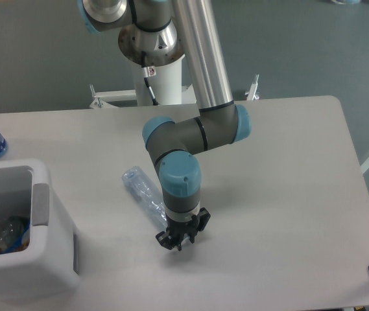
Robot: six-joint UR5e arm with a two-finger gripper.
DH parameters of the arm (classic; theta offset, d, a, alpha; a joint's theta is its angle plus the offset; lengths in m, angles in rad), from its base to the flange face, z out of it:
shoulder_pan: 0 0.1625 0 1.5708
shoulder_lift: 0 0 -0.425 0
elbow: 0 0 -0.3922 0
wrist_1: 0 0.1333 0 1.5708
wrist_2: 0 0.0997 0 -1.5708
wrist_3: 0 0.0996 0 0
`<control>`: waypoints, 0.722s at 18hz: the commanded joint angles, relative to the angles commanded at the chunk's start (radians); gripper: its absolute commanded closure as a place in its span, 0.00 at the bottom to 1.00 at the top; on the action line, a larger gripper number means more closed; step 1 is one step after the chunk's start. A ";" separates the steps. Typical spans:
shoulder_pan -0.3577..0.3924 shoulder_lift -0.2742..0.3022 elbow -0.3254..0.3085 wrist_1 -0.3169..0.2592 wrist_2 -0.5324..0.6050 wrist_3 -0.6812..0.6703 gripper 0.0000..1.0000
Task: Place the trash in the trash can
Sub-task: 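Grasp the clear water bottle near its cap and lift it upright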
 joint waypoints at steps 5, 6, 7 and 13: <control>0.000 0.029 0.002 0.000 0.009 0.005 0.73; 0.000 0.046 0.006 0.000 0.008 0.006 0.73; 0.000 0.061 0.009 0.000 0.006 0.009 0.73; 0.002 0.100 0.034 0.002 0.006 0.011 0.78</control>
